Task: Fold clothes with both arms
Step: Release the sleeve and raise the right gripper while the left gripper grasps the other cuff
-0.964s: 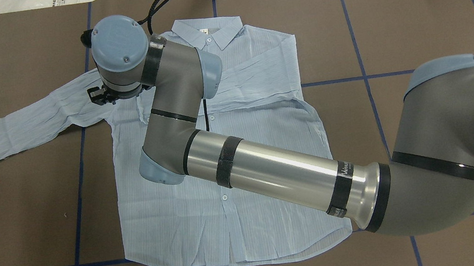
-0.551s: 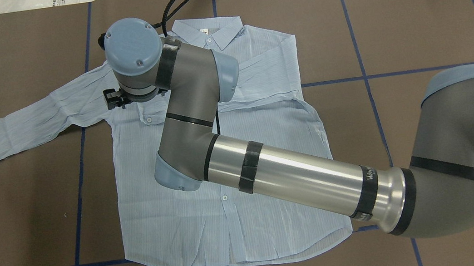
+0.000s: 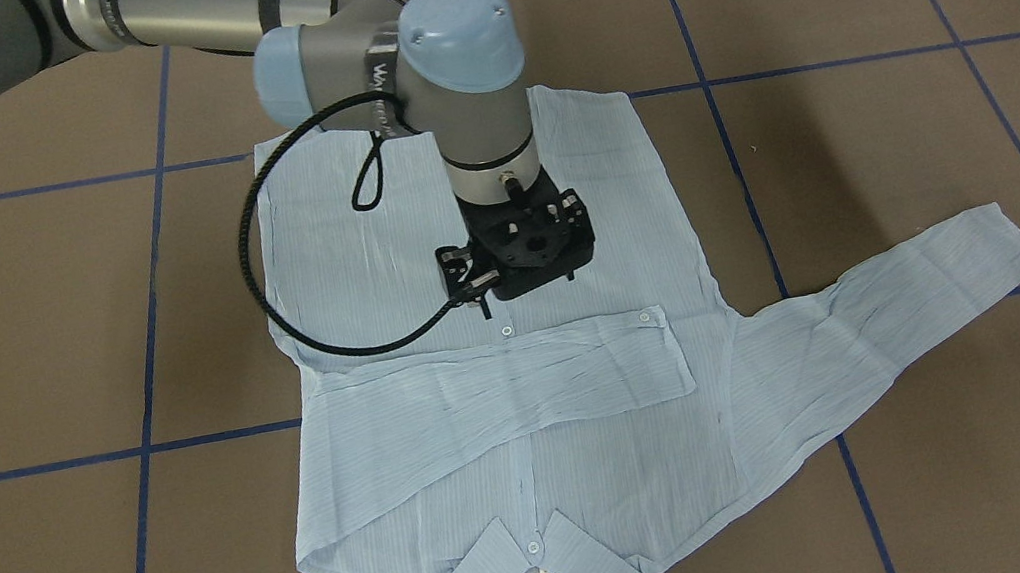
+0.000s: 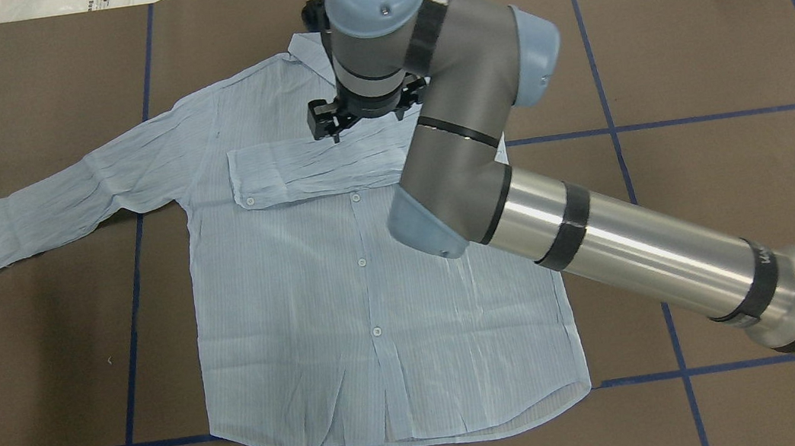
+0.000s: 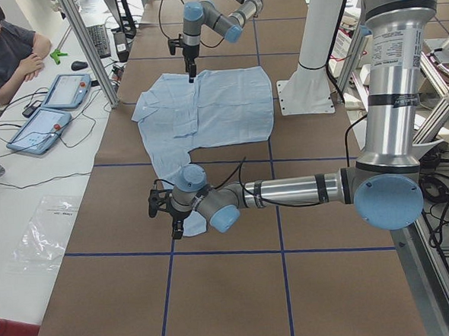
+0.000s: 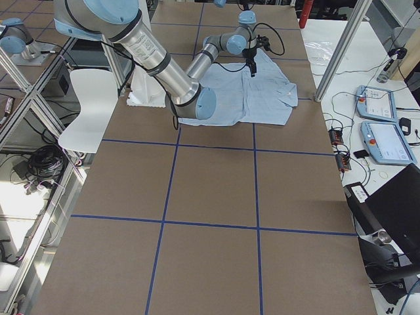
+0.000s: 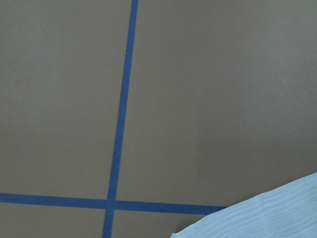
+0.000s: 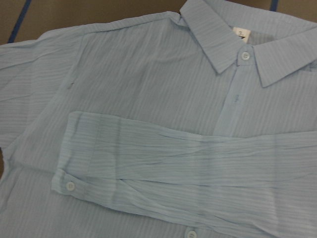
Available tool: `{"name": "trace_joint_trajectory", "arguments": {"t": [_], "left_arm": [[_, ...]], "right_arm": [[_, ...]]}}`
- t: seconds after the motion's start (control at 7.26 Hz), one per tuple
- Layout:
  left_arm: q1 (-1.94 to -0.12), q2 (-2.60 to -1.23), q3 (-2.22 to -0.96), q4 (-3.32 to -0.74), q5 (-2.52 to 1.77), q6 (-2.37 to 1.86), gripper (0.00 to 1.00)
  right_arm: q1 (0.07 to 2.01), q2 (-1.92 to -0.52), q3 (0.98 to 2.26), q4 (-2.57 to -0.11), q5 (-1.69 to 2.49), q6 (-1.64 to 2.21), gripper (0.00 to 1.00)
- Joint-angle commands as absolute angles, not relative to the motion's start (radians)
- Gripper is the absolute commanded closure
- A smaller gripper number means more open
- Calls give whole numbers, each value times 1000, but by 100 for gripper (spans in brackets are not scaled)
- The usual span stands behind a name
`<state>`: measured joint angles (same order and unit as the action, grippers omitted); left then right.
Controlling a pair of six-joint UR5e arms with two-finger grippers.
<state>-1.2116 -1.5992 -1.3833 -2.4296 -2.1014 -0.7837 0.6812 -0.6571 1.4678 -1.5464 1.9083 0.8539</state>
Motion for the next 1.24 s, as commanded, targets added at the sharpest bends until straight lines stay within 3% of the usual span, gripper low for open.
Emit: {"name": "trace_joint_trajectory", "arguments": {"t": [0.0, 0.14, 0.83, 0.96, 1.1], "left_arm": [[-1125, -1597, -1341, -2483, -2022, -816, 4], [-1112, -1601, -1297, -2517, -2013, -815, 7], [-1089, -1609, -1269, -2522, -2013, -802, 54], [-1083, -1609, -1269, -2522, -2013, -802, 68], [-1081, -1614, -1270, -2522, -2013, -801, 88]], "right_arm": [[741, -799, 1595, -1562, 1973, 802, 0], [741, -801, 1595, -1560, 1970, 802, 0], [741, -822, 1614, -1542, 1970, 811, 0], [741, -828, 1614, -1542, 1970, 811, 0], [741, -828, 1615, -1542, 1970, 811, 0]]}}
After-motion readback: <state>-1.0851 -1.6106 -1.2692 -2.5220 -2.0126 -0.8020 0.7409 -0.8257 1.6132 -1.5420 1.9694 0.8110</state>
